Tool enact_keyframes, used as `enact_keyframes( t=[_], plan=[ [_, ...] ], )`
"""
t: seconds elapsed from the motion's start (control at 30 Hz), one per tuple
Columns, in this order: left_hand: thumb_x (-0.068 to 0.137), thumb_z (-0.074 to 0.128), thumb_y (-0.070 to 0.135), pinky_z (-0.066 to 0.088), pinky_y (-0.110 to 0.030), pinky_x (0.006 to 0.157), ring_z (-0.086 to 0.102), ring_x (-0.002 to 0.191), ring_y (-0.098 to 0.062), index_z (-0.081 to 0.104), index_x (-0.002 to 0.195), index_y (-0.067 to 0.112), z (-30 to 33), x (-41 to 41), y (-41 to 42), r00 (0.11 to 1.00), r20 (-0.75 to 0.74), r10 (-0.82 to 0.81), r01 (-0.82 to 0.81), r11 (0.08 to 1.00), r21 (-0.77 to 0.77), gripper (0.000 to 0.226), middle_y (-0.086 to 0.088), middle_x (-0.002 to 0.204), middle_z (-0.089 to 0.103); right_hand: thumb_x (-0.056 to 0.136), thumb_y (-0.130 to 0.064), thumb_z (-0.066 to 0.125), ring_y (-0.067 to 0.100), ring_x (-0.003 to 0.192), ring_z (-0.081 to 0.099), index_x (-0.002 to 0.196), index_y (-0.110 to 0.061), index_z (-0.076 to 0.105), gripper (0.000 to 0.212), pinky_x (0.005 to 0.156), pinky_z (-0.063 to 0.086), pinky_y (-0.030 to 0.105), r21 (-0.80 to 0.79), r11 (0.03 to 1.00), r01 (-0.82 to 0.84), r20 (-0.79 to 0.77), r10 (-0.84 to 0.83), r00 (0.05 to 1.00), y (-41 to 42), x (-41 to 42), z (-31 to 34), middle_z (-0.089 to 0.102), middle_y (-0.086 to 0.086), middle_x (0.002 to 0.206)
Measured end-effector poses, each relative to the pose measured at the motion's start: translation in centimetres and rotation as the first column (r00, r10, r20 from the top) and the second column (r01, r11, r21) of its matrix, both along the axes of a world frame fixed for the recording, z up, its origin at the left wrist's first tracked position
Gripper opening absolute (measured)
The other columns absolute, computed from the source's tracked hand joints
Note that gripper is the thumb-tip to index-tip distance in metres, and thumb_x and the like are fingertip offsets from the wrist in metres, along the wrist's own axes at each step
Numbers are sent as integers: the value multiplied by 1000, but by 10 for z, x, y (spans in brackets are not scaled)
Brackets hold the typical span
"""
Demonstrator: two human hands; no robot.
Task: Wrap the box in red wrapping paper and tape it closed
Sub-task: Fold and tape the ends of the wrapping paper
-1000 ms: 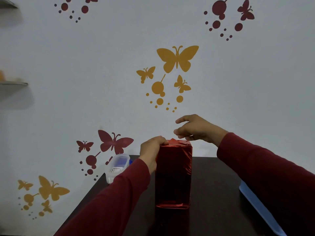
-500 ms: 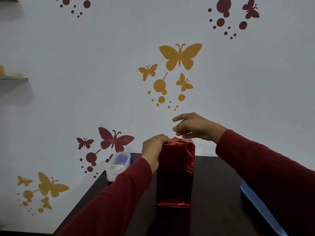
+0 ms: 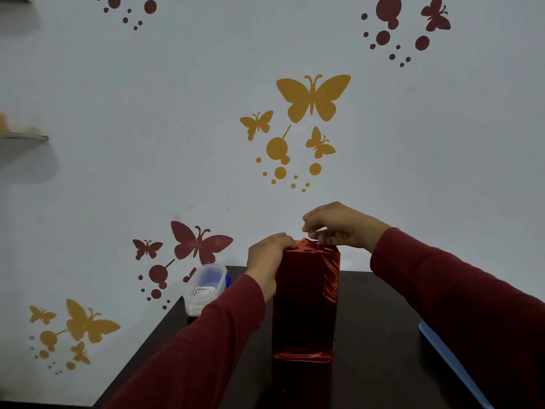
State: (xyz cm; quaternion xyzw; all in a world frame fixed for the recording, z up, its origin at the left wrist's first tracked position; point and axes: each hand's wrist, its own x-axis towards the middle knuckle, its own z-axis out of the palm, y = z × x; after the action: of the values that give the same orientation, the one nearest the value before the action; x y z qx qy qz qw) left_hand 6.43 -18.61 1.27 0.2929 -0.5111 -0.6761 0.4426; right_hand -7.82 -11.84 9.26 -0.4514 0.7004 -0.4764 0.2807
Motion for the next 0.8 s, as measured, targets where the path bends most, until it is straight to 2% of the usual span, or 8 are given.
enact_keyframes(
  t=[0.17,0.27,0.4,0.5,0.6,0.63,0.73,0.8],
  plan=[
    [73,74,2,49,-36,74,60,73,-22,68,57,17,-2,-2,-5,1000,-2,-9,9,1000,-4,23,-6,70,62,83,-3,73,21,73,62,111,0,75,28,69,50,28,44,996,74,-174,-65,983,-8,3,2,68,11,76],
    [73,74,1,48,-35,73,59,73,-23,67,58,16,-3,-2,-7,1000,-11,-12,12,1000,-5,23,-7,69,61,82,-2,73,22,73,60,107,-3,75,24,70,51,30,50,994,98,-221,-85,972,-9,5,2,69,10,74],
    [73,74,1,48,-35,74,59,73,-22,66,56,17,-4,-3,-9,1000,-4,-14,13,1000,-17,25,-6,68,61,80,-4,75,21,72,60,103,-5,77,23,67,51,28,50,992,114,-217,-101,971,-12,3,0,70,9,72],
    [72,75,3,50,-36,75,61,75,-23,70,63,15,-4,-4,-10,1000,-6,-11,11,1000,-26,16,-9,74,64,78,-2,77,19,72,64,102,-5,78,24,65,52,27,17,993,117,-184,-112,977,-12,2,0,71,9,74],
    [67,80,9,58,-43,86,68,80,-25,78,67,15,-5,-6,-11,1000,14,28,-27,999,-41,7,-9,78,72,77,3,75,21,74,66,104,-1,77,27,68,54,29,-14,993,118,-129,-119,985,-13,3,6,72,13,81],
    [61,83,13,59,-46,91,71,83,-26,79,72,14,-6,-7,-12,999,16,33,-32,999,-38,11,-8,82,75,77,4,74,23,75,66,105,1,76,29,69,54,30,-17,993,116,-105,-117,988,-14,5,8,72,14,84],
    [41,86,25,59,-52,97,74,101,-32,81,93,13,-11,-15,-21,998,34,58,-58,998,-20,54,-11,101,79,73,7,75,24,73,67,105,4,76,32,65,55,29,-13,992,122,-96,-123,988,-19,9,14,73,17,85],
    [40,87,29,59,-51,96,74,103,-33,80,99,14,-16,-20,-28,996,49,71,-70,997,-32,61,-11,103,78,71,7,75,24,66,66,101,5,77,30,60,54,27,15,989,144,-144,-141,980,-23,13,19,74,18,82]
  ],
)
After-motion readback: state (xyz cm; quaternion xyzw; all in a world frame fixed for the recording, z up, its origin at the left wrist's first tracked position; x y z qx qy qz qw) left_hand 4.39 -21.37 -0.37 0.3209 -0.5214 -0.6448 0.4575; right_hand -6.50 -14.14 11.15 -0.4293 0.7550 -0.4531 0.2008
